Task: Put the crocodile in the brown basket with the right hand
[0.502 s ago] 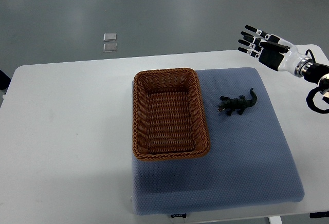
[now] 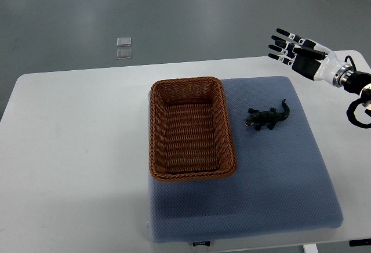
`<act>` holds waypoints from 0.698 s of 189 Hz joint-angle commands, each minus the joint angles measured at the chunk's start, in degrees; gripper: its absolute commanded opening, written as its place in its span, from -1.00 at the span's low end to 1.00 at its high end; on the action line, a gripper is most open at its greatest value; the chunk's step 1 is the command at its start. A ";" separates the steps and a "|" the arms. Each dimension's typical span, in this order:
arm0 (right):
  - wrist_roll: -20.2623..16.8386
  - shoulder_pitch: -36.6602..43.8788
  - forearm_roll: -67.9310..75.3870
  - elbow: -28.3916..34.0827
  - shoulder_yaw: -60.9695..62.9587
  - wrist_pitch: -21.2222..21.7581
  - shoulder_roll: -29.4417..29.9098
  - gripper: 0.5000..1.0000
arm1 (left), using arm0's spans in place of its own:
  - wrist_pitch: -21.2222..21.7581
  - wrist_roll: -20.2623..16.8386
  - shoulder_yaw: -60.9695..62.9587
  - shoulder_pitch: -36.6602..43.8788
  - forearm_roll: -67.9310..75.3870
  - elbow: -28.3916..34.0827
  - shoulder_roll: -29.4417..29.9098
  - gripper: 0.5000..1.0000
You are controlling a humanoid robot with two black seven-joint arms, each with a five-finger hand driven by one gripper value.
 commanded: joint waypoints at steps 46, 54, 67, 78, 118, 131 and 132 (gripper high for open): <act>1.03 0.18 -9.56 0.00 0.09 0.02 0.08 0.73 | 0.03 0.01 0.08 -1.47 0.00 0.04 0.00 1.00; 1.73 0.27 -11.67 0.00 0.09 -0.06 0.17 0.73 | 0.03 0.01 0.08 -1.47 0.00 0.04 0.00 1.00; 2.79 0.44 -14.22 0.00 0.09 -0.06 0.08 0.73 | -0.05 0.01 0.08 -1.47 0.00 0.04 0.00 1.00; 3.76 0.53 -16.42 0.00 0.09 -0.06 0.08 0.73 | 0.03 0.01 0.08 -1.47 0.00 0.04 0.00 1.00; 7.18 3.17 -27.67 0.09 0.00 0.02 -0.71 0.73 | 0.03 0.01 0.08 -1.47 0.00 0.04 0.00 1.00; 8.15 4.22 -31.97 0.35 0.00 0.11 -0.80 0.73 | 0.03 0.01 0.08 -1.47 0.00 0.04 0.00 1.00; 8.15 4.22 -31.98 0.35 0.00 0.11 -0.80 0.73 | 0.03 0.01 0.08 -1.47 0.00 0.04 0.00 1.00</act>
